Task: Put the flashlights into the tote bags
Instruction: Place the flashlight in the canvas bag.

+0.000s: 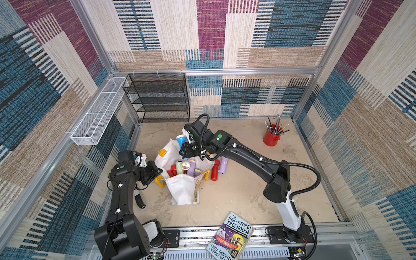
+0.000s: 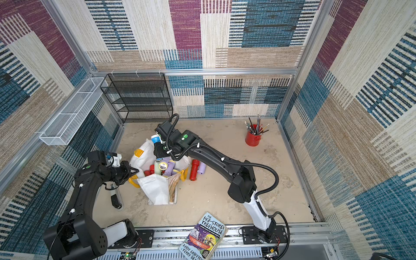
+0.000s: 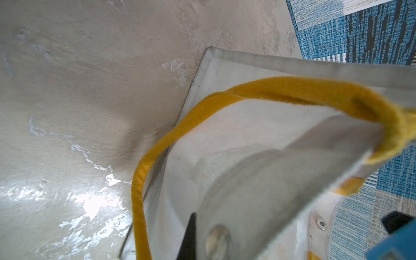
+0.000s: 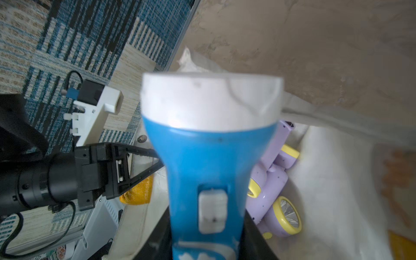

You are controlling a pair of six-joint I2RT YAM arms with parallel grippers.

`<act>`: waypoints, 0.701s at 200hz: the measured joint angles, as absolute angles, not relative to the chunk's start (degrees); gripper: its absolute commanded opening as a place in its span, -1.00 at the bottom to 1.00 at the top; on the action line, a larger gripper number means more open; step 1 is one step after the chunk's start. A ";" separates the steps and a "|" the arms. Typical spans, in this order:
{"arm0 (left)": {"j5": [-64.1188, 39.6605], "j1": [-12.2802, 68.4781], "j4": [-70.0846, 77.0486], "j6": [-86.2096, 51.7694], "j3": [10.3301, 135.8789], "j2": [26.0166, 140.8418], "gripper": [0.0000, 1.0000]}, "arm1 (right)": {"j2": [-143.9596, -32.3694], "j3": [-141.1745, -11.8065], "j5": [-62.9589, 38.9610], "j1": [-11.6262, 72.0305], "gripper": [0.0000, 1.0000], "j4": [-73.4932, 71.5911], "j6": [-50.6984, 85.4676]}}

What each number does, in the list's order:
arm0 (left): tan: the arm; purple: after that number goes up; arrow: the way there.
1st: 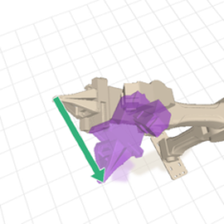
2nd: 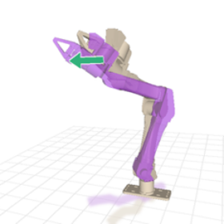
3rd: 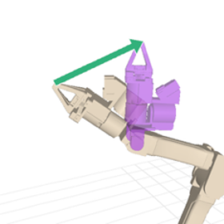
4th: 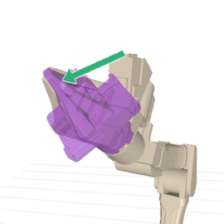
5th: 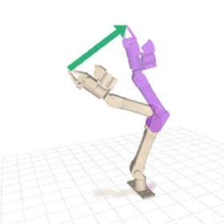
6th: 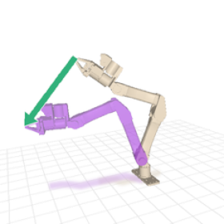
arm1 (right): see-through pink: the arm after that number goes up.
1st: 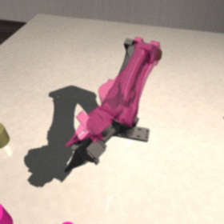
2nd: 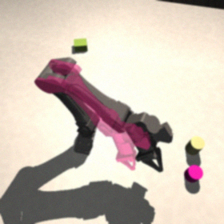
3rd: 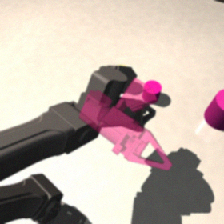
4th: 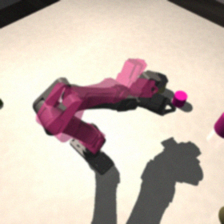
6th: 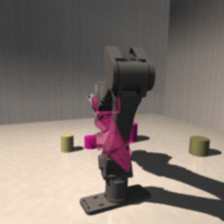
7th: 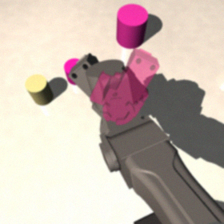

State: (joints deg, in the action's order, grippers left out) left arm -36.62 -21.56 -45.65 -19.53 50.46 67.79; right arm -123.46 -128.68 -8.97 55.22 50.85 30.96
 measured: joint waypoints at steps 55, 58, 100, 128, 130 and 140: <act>-36.62 -21.56 -45.65 -19.53 50.46 67.77 -1.00 | -126.58 -128.55 -13.02 56.62 -0.41 51.29 30.57; -36.62 -21.56 -45.65 -19.53 50.46 67.77 -1.00 | -126.76 -128.46 -13.26 56.66 -0.41 51.29 30.55; -36.64 -21.56 -45.65 -19.53 50.46 67.79 -1.00 | -128.64 -125.97 -15.33 56.93 -0.40 51.62 29.93; -36.64 -21.56 -45.65 -19.53 50.46 67.79 -1.00 | -129.23 -123.42 -17.43 56.95 -0.40 51.68 29.98; -36.64 -21.56 -45.65 -19.53 50.46 67.79 -1.00 | -129.27 -123.31 -17.58 56.95 -0.40 51.68 30.00; -36.64 -21.56 -45.65 -19.53 50.46 67.79 -1.00 | -129.56 -122.93 -18.46 56.95 -0.38 51.46 30.33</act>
State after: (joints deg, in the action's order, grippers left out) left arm -36.64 -21.56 -45.65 -19.53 50.46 67.79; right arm -129.56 -122.93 -18.46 56.95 51.46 30.33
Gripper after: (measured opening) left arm 0.068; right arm 0.394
